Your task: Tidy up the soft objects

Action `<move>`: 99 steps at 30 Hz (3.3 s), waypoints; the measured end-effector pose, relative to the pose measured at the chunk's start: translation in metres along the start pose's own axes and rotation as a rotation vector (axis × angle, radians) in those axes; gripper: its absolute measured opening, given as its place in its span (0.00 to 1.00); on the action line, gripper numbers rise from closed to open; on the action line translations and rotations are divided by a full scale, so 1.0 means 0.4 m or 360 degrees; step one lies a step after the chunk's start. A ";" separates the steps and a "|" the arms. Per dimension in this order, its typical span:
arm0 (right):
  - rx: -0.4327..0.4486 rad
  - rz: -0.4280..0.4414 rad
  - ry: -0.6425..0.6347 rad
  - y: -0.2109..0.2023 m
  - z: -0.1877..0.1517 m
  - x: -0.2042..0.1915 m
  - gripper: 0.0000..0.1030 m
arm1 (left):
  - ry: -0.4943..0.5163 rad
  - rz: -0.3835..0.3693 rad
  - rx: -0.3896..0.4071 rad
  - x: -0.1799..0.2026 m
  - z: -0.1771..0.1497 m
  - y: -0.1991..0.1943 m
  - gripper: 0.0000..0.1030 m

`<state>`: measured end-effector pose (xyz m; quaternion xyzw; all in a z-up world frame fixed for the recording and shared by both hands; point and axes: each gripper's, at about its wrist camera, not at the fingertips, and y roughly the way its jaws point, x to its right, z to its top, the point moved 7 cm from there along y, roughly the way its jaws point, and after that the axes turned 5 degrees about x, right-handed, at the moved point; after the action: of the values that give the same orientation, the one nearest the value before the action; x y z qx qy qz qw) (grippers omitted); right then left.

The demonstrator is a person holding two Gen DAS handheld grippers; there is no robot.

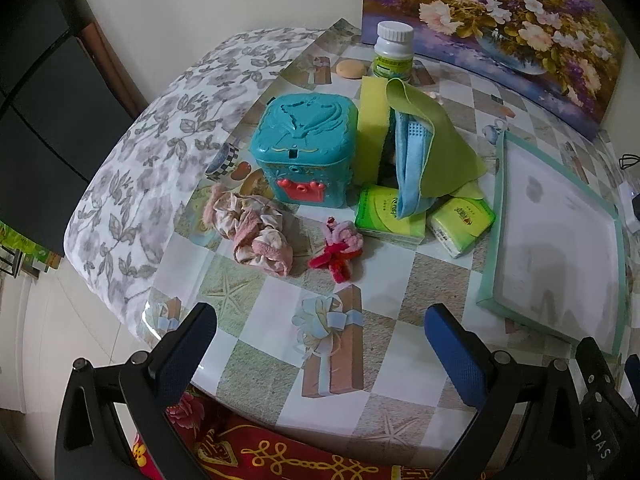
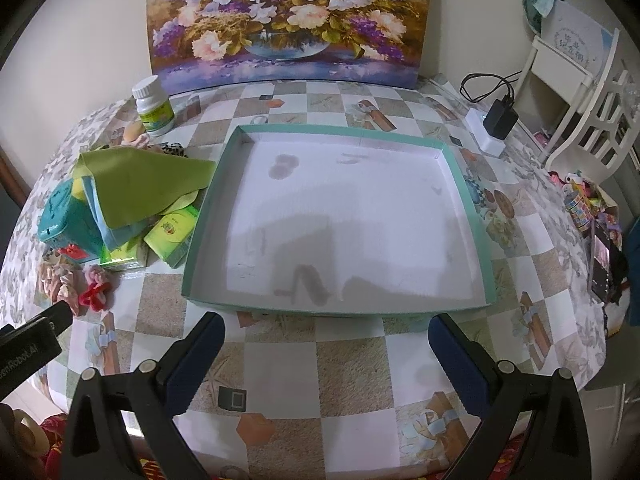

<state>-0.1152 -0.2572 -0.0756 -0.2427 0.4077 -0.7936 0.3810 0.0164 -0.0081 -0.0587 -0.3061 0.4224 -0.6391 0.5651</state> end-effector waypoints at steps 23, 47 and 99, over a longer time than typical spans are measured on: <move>0.0017 -0.0005 -0.0020 -0.005 0.004 -0.005 1.00 | 0.0012 -0.0008 0.0004 0.006 0.002 0.001 1.00; 0.0021 -0.0008 -0.0029 -0.008 0.007 -0.010 1.00 | 0.0012 -0.0010 0.0001 0.009 0.001 0.004 1.00; -0.0225 0.0686 -0.0492 0.178 -0.021 -0.631 0.86 | -0.0275 -0.0119 -0.0306 -0.205 0.102 0.325 0.99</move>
<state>0.0572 -0.0777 -0.1582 -0.2945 0.4412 -0.6173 0.5810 0.1263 0.0639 -0.1483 -0.4284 0.4197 -0.5875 0.5433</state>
